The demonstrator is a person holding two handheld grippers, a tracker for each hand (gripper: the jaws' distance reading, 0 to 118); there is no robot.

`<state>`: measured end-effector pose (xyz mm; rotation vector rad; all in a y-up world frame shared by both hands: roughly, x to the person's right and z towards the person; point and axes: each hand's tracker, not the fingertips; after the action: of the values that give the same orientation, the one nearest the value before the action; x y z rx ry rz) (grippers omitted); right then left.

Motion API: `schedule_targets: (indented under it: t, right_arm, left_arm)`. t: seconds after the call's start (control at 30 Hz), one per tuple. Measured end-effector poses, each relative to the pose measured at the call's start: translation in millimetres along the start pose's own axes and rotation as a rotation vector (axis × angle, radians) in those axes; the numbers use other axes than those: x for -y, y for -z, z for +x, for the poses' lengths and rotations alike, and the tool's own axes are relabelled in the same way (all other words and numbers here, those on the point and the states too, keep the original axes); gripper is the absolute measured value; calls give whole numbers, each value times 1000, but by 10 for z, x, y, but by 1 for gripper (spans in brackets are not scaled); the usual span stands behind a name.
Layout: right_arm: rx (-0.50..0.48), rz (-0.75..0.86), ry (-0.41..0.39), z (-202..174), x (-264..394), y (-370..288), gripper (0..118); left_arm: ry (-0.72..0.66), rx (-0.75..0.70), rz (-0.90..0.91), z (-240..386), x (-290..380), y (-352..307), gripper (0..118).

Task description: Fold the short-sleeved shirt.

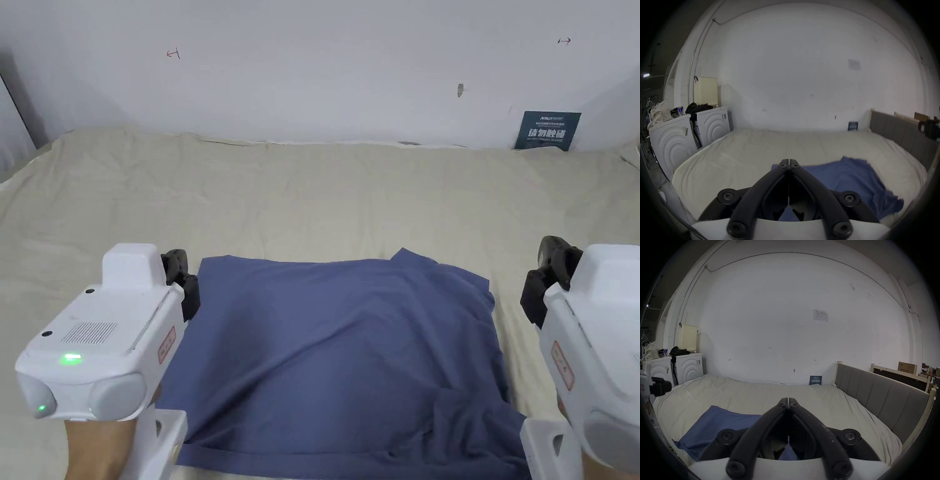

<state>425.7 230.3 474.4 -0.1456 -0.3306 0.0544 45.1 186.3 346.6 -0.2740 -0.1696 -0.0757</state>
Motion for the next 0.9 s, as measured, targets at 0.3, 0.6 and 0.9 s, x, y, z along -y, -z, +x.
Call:
schedule_targets:
  t: [0.3,0.6,0.9]
  right_arm:
    - [-25,-60,-5,25,174,106,1]
    - [-28,-134,9,50,372,201,2]
    - [-2,-222,17,173,603,208,2]
  left_arm:
    - [-29,19,-330,-567,792,96,0]
    - [-114,-52,-648,-704,1497,142,118]
    - [-72,-1,-664,-548,1837,253,17]
